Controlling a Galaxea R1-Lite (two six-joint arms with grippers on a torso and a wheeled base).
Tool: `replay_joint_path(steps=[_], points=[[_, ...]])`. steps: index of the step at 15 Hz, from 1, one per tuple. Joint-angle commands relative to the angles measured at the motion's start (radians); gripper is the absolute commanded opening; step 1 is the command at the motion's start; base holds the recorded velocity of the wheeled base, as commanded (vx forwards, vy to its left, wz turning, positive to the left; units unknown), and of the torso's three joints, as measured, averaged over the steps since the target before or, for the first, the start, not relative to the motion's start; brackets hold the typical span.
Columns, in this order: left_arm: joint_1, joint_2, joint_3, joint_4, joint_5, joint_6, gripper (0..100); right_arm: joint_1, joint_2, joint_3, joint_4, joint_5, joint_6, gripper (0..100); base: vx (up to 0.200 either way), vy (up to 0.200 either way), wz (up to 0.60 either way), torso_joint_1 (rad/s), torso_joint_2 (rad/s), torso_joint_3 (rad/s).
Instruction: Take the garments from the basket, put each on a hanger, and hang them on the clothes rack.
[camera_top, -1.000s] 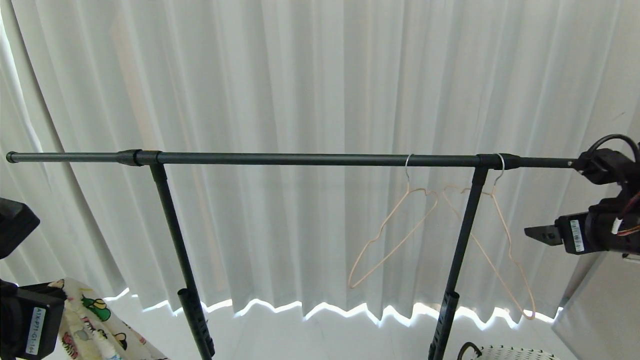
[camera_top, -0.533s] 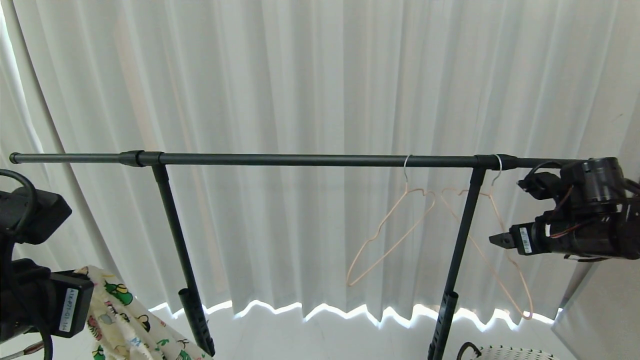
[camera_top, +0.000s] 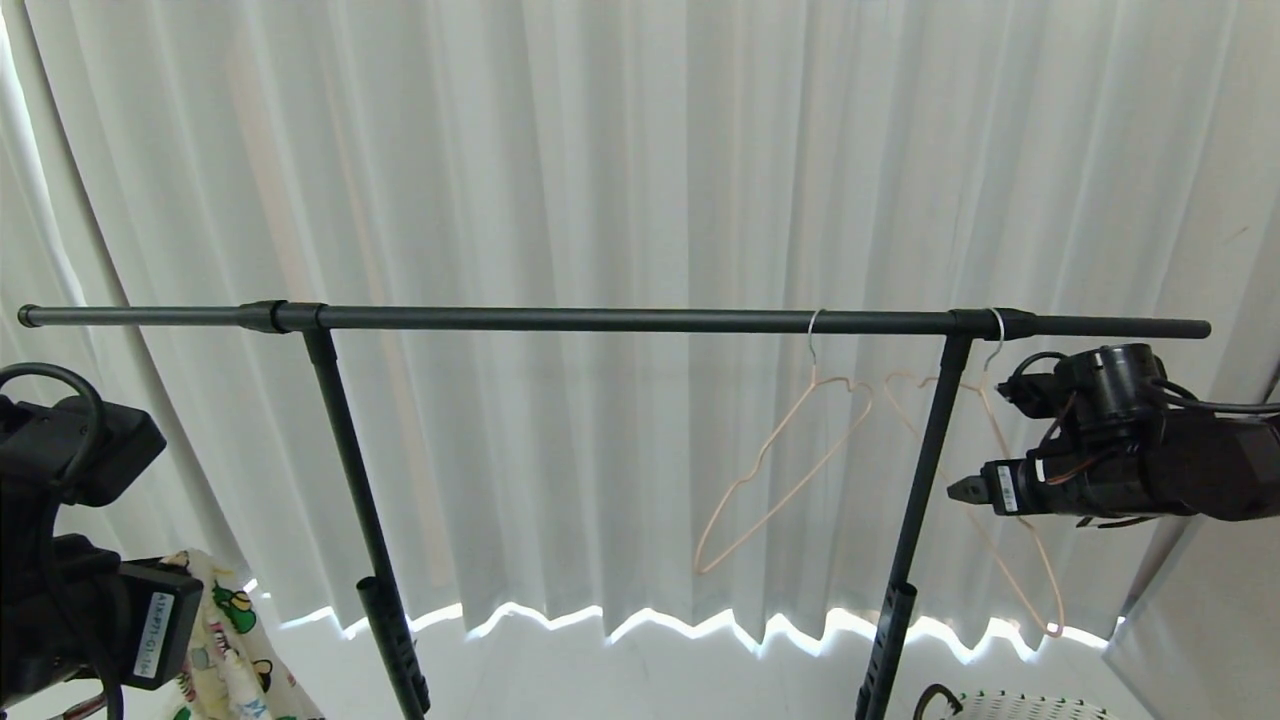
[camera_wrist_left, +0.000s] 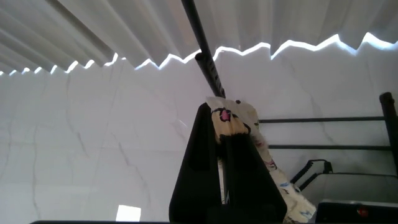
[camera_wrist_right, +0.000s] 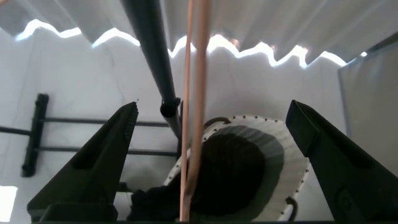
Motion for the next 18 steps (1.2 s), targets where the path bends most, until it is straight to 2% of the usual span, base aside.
replay_joint_path(steps=[1,4,5,13,18], points=[[-0.001,0.003,0.0,0.0,0.001,0.0,0,0.0,0.017,-0.016,-0.001,0.0,0.001,100,0.0,0.0,0.0,0.0,0.0,0.0],[0.001,0.003,-0.001,0.0,0.001,0.0,0,0.001,0.016,-0.015,0.001,0.001,0.002,100,0.0,0.0,0.0,0.0,0.0,0.0],[0.001,0.001,0.0,0.0,0.001,0.0,0,0.001,0.016,-0.015,0.001,0.0,0.002,0,0.0,0.0,0.0,0.0,0.0,0.0],[0.001,-0.003,0.0,0.0,0.001,0.0,0,0.005,-0.038,-0.009,0.003,0.0,0.009,0,0.0,0.0,0.0,0.0,0.0,0.0],[0.001,-0.006,0.0,-0.029,0.001,0.0,0,0.026,-0.132,0.003,-0.001,-0.005,0.016,0,0.0,0.0,0.0,0.0,0.0,0.0]])
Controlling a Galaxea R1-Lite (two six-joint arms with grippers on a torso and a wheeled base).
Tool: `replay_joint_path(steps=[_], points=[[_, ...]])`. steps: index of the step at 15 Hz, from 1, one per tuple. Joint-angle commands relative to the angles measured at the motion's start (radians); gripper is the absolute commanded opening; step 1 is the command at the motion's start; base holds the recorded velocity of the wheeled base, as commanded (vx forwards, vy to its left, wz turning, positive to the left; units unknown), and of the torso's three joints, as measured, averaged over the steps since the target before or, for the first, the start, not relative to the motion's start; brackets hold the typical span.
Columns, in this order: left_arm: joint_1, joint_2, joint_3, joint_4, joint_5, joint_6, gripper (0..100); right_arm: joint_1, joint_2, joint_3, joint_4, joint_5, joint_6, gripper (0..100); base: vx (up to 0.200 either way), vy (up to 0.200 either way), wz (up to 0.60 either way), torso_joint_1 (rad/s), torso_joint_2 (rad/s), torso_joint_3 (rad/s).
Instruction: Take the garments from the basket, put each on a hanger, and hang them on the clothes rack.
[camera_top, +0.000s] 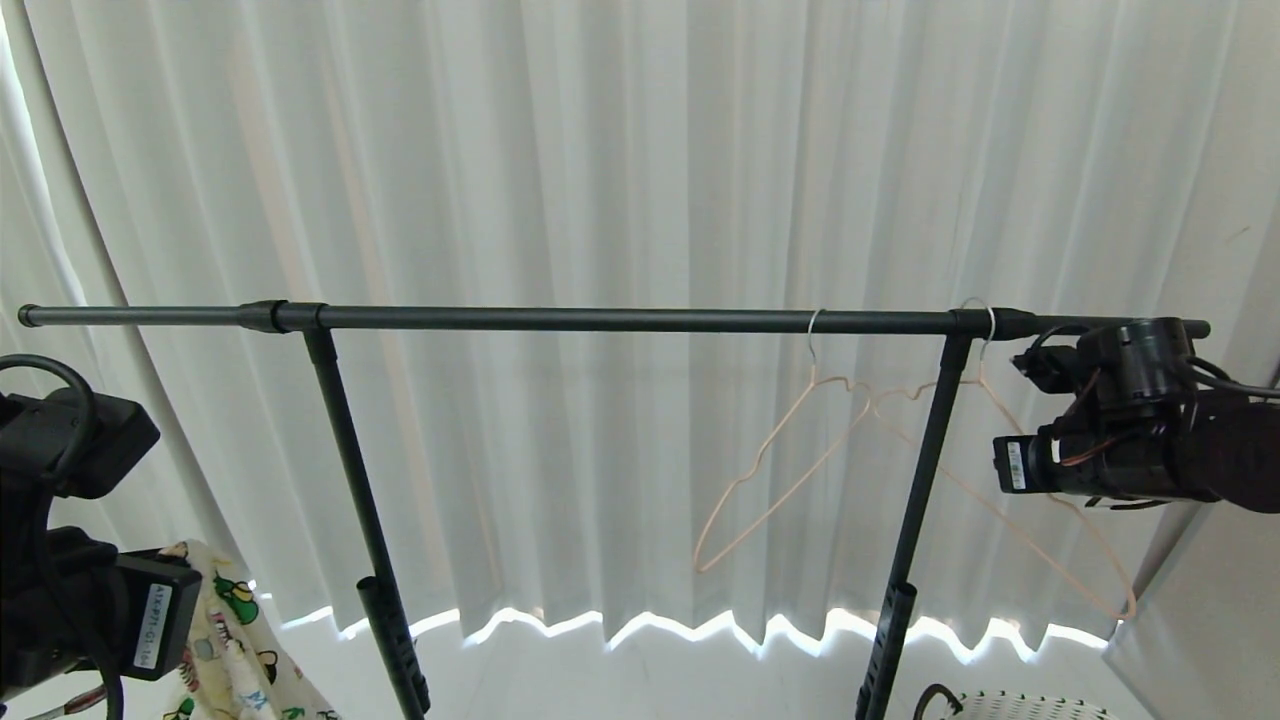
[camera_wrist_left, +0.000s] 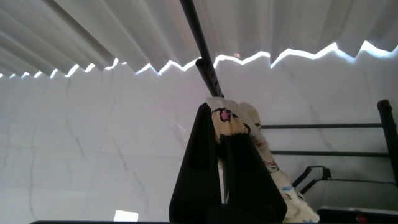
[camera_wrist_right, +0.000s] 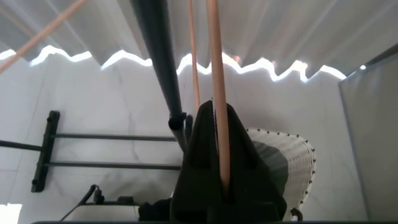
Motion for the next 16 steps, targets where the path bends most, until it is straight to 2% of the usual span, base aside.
replay_joint_path(steps=[1,5,9,11,12,15,16], points=[[-0.002,-0.001,0.001,-0.009,0.001,0.001,0,0.018,-0.071,0.015,-0.002,-0.003,0.001,0,0.0,0.0,0.0,0.0,0.0,0.0],[0.026,-0.003,0.029,-0.011,0.001,-0.001,0,0.029,-0.158,0.08,-0.023,-0.006,0.001,0,0.0,0.0,0.0,0.0,0.0,0.0],[0.041,-0.029,0.048,-0.011,0.001,-0.001,0,0.034,-0.195,0.183,-0.197,-0.043,-0.002,0,0.0,0.0,0.0,0.0,0.0,0.0],[0.043,-0.032,0.055,-0.011,0.001,-0.001,0,0.037,-0.196,0.193,-0.214,-0.049,-0.001,0,0.0,0.0,0.0,0.0,0.0,0.0],[0.047,-0.057,0.079,-0.011,0.001,-0.001,0,0.046,-0.224,0.25,-0.303,-0.084,-0.007,0,0.0,0.0,0.0,0.0,0.0,0.0],[0.049,-0.066,0.085,-0.011,-0.001,-0.002,0,0.054,-0.293,0.311,-0.355,-0.106,-0.005,0,0.0,0.0,0.0,0.0,0.0,0.0],[0.049,-0.066,0.085,-0.015,-0.001,-0.002,0,0.061,-0.318,0.361,-0.408,-0.106,-0.008,0,0.0,0.0,0.0,0.0,0.0,0.0]])
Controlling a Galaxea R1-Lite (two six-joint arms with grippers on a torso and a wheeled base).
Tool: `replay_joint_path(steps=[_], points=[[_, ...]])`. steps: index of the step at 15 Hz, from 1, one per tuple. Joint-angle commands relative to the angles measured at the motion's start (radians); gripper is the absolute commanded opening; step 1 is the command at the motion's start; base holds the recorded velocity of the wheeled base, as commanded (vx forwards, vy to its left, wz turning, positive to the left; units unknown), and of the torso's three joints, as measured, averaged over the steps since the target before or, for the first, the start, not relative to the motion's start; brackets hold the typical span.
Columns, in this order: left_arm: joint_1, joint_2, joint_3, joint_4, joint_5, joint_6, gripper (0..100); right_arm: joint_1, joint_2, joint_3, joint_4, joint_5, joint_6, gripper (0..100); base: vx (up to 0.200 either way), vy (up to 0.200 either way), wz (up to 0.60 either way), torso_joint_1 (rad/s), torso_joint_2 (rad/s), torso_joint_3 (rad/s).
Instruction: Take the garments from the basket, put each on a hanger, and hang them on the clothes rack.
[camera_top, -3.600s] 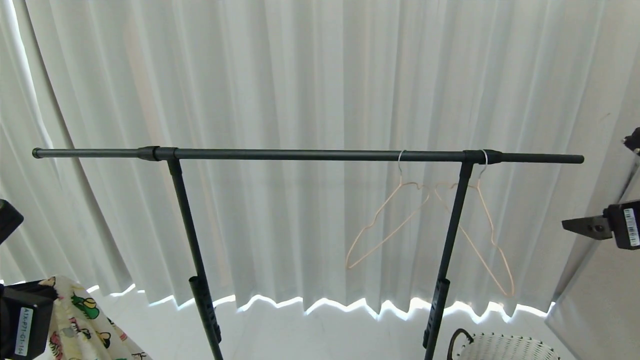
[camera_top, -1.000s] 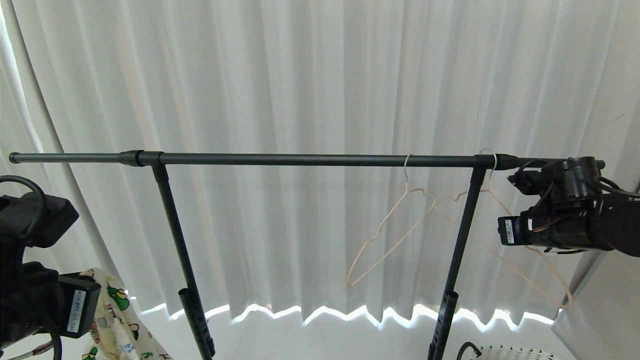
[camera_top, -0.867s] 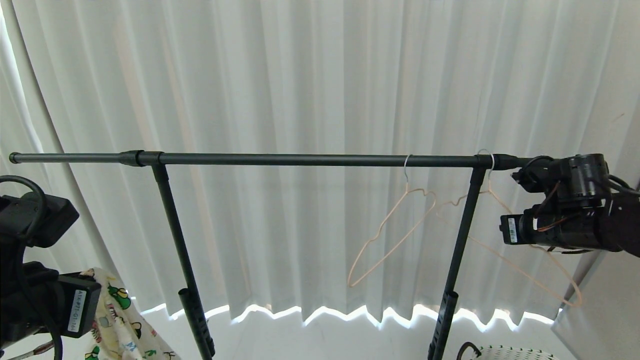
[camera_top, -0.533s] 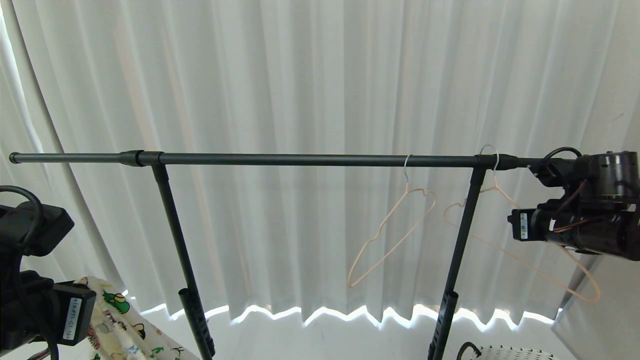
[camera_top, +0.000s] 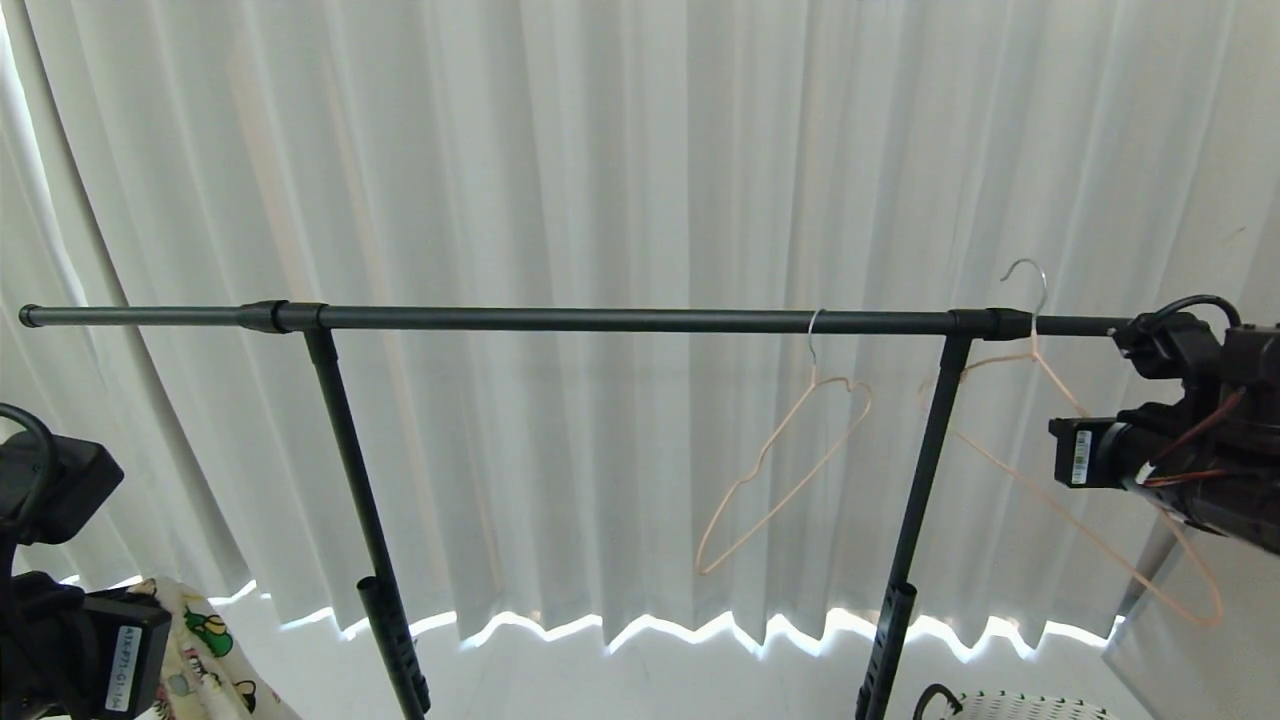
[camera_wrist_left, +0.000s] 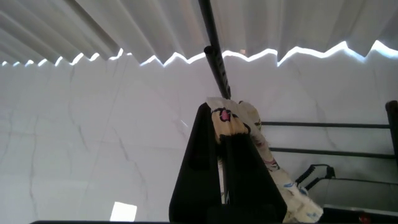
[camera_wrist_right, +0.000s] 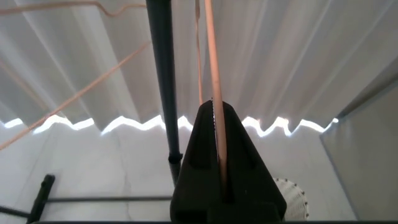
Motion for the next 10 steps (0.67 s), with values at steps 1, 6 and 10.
replay_joint_path(steps=[1,6,10], points=[[0.0,-0.005,0.002,-0.009,0.0,0.001,0,0.015,-0.077,0.091,-0.063,-0.001,-0.008,0,0.0,0.0,0.0,0.0,0.0,0.0],[-0.001,-0.004,0.017,-0.043,0.0,0.007,0,0.043,-0.25,0.267,-0.065,-0.009,-0.058,0,-0.2,0.0,0.0,0.006,0.01,0.002],[-0.004,-0.001,0.029,-0.07,-0.001,0.009,0,0.06,-0.313,0.305,-0.045,-0.02,-0.074,0,-0.2,0.0,0.0,-0.002,0.0,0.011]])
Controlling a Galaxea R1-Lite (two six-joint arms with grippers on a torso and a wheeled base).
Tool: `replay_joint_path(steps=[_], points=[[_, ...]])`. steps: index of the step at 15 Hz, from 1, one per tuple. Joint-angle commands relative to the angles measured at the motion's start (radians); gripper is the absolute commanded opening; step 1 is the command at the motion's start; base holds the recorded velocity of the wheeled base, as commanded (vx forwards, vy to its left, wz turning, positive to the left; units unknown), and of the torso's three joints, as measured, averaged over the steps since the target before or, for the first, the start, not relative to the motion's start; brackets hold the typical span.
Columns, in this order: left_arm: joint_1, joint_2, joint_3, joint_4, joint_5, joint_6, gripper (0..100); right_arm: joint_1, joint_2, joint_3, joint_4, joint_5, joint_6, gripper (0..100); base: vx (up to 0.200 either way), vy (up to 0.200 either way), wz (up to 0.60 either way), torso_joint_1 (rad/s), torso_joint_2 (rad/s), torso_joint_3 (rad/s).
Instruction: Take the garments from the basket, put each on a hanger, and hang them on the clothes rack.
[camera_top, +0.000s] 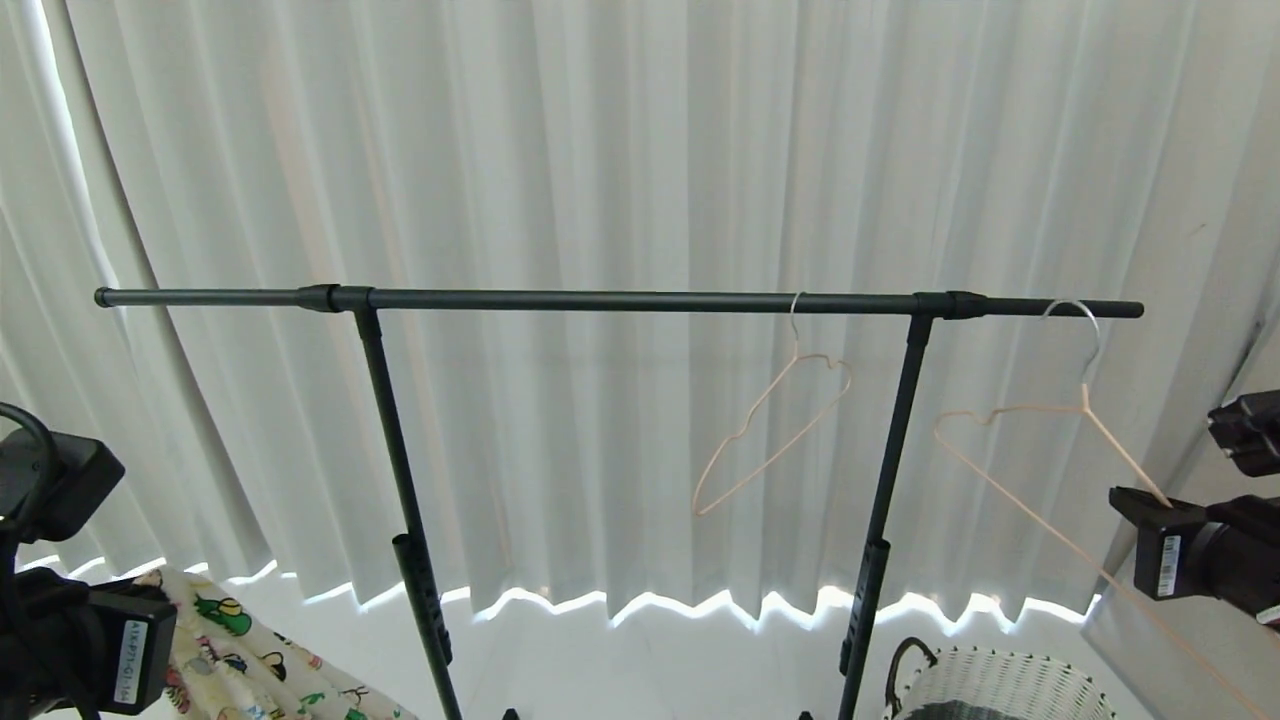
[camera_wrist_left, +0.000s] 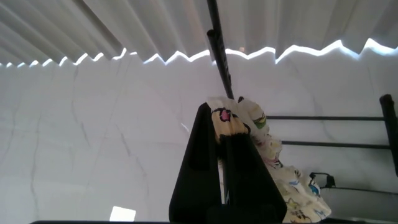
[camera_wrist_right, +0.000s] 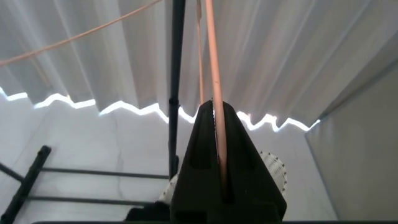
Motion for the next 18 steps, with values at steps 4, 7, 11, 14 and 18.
replay_joint_path(steps=[4,7,11,14,18], points=[[-0.002,0.004,0.003,-0.011,-0.001,0.021,0,0.038,-0.069,0.006,0.024,-0.004,0.0,0,-0.2,0.0,0.0,0.001,0.0,0.004],[-0.057,-0.003,0.006,-0.014,-0.022,0.021,0,0.164,-0.106,-0.019,0.025,-0.002,0.009,0,-0.067,0.0,0.0,0.001,0.0,0.002],[-0.189,0.049,-0.027,-0.015,-0.045,0.018,0,0.482,-0.075,-0.023,0.022,-0.002,0.089,0,0.0,0.0,0.0,0.0,0.0,0.0],[-0.217,0.11,-0.088,-0.015,-0.044,0.015,0,0.58,-0.058,-0.028,0.022,-0.005,0.103,0,0.0,0.0,0.0,0.0,0.0,0.0],[-0.218,0.236,-0.217,-0.015,-0.041,0.013,0,0.586,-0.05,-0.077,0.025,-0.05,0.104,0,0.0,0.0,0.0,0.0,0.0,0.0]])
